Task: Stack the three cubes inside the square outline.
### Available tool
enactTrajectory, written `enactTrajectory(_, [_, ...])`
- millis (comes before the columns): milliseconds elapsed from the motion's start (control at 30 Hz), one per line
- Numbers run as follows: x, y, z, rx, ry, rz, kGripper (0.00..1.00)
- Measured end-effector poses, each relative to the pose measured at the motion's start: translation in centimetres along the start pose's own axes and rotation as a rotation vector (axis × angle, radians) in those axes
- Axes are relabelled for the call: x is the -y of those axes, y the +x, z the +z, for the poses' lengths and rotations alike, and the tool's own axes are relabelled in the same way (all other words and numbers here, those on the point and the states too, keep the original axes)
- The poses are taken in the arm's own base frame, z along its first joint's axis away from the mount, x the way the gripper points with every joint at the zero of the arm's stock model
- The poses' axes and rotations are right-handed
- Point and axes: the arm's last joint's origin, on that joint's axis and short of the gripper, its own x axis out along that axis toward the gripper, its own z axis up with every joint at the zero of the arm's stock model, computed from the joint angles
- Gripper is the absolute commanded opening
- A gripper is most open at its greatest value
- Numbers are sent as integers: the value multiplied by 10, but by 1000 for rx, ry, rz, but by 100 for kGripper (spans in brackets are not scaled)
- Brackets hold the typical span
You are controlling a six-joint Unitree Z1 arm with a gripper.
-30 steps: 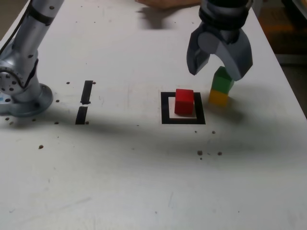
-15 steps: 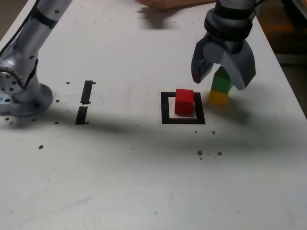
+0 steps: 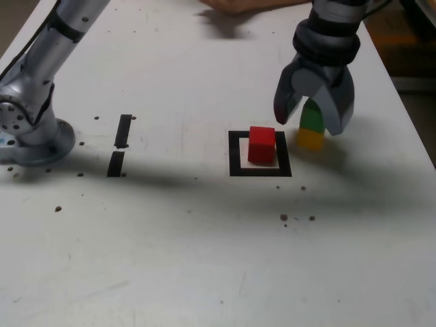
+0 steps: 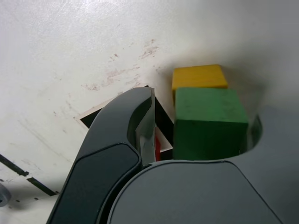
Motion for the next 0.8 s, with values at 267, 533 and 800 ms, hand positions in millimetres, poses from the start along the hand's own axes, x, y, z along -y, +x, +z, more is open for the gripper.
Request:
enactTrajectory(267, [-1,1,4,39,3,-6,8])
enactTrajectory(533, [14,-33,-17,59,6,49,8])
enactTrajectory(800, [28,-69,-81,36,-103,99,9])
